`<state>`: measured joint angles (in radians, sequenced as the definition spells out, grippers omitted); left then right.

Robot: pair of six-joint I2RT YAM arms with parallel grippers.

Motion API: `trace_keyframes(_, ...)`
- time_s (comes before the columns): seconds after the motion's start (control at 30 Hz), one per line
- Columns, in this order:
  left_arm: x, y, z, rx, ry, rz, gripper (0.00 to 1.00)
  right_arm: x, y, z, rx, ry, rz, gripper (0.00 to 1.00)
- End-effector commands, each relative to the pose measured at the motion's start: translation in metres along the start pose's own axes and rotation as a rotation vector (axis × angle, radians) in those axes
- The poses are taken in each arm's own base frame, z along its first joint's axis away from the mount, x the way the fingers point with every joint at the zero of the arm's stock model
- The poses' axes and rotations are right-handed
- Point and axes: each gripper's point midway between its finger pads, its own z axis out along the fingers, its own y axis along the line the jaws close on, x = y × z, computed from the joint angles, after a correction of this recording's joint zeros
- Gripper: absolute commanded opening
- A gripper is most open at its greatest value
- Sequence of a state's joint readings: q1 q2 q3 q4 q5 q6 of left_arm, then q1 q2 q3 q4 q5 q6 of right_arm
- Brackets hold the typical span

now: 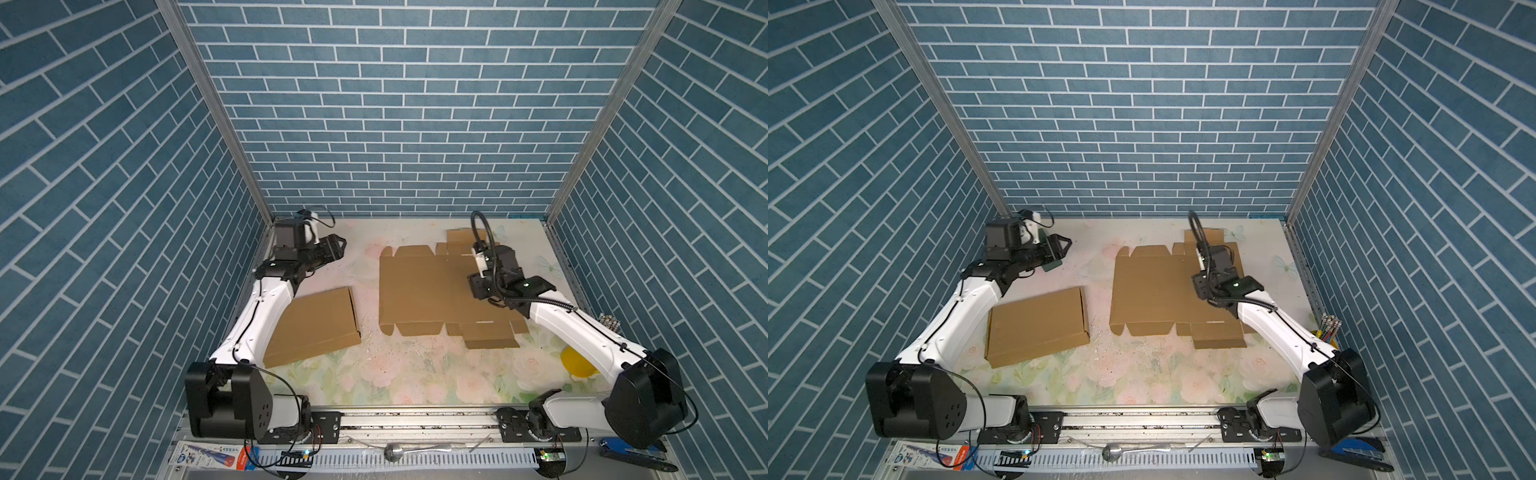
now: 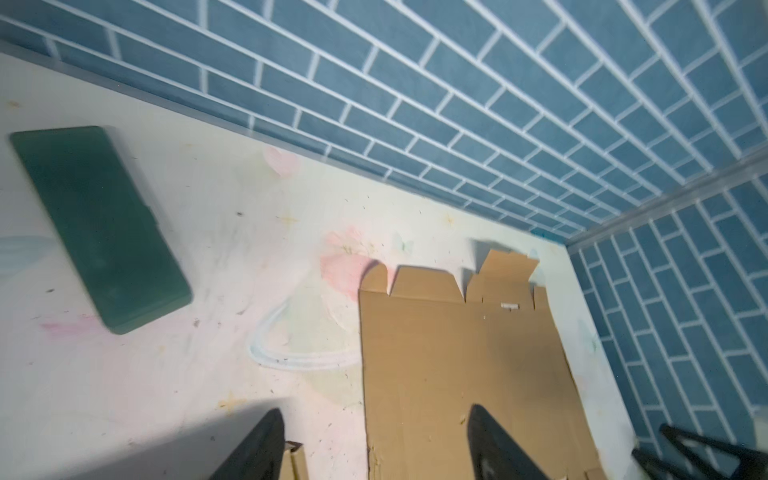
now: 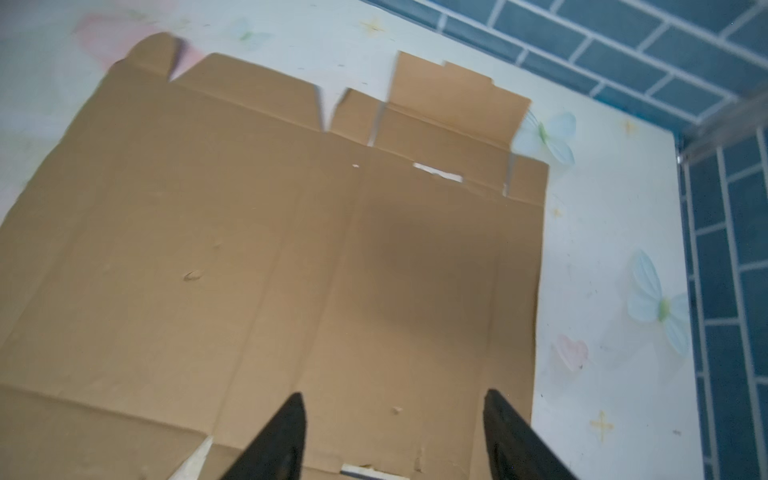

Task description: Fold the paper box

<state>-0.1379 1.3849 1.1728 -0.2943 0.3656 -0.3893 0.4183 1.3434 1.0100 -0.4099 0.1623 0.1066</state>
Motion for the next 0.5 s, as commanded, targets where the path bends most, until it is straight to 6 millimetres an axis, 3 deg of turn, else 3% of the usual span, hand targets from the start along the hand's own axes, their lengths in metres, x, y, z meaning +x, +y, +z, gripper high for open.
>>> trace_keyframes(0.0,0.053,-0.049,0.032,0.023,0.164,0.159,0.66,0.031,-0.020,0.011,-0.091,0.189,0.365,0.64)
trace_keyframes(0.13,0.109,-0.090,0.080,0.074,0.274,0.222,0.62,0.051,-0.067,0.034,-0.085,0.256,0.615,0.68)
trace_keyframes(0.27,0.158,-0.118,0.126,0.112,0.380,0.282,0.59,0.071,-0.096,0.059,-0.072,0.308,0.724,0.76)
trace_keyframes(0.37,0.181,-0.120,0.152,0.123,0.435,0.275,0.55,0.081,-0.106,0.077,-0.065,0.335,0.751,0.82)
trace_keyframes(0.47,0.196,-0.110,0.167,0.109,0.462,0.269,0.53,0.088,-0.106,0.094,-0.097,0.366,0.765,0.88)
